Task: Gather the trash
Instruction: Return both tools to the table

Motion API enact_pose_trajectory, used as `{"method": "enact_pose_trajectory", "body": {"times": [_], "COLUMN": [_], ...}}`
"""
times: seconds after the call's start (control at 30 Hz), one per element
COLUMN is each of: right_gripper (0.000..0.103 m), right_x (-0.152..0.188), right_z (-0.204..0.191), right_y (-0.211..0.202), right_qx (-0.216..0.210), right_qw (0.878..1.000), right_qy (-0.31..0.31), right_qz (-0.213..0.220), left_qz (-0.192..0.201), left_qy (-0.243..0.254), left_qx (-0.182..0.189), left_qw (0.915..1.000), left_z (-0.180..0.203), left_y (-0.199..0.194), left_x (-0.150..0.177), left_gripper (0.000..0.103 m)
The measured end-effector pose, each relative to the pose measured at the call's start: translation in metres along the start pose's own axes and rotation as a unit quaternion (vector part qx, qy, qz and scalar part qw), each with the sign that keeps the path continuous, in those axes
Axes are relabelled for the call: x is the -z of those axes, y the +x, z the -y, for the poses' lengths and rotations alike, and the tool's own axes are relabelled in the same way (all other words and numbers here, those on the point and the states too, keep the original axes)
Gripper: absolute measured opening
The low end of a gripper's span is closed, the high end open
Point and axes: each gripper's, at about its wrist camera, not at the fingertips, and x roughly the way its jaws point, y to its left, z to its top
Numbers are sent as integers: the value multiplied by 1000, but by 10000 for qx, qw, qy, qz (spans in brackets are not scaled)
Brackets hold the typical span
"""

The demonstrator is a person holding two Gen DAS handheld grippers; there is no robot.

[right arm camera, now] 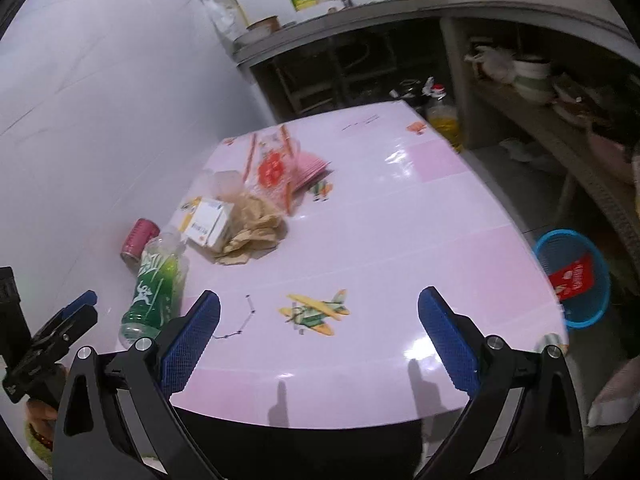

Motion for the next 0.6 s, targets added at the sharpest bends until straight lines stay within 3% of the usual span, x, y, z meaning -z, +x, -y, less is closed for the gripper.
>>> {"method": "enact_pose_trajectory", "body": {"times": [0.27, 0.6], "right_gripper": [89, 73], "right_x": [-5, -12], "right_z": [-12, -31], "right_y": [24, 33], "right_qx": [-355, -426], "right_qw": [9992, 9974], "right_qy": [-33, -546], "right_qz": [-193, -191], "left_qz": [21, 118], "left_qy": [-137, -179], "left_qx": [-158, -142], "left_qw": [9998, 9997], "left_z": [-14, -19], "left_y": [14, 28], "left_x": [-5, -27], "left_gripper": [94, 94]}}
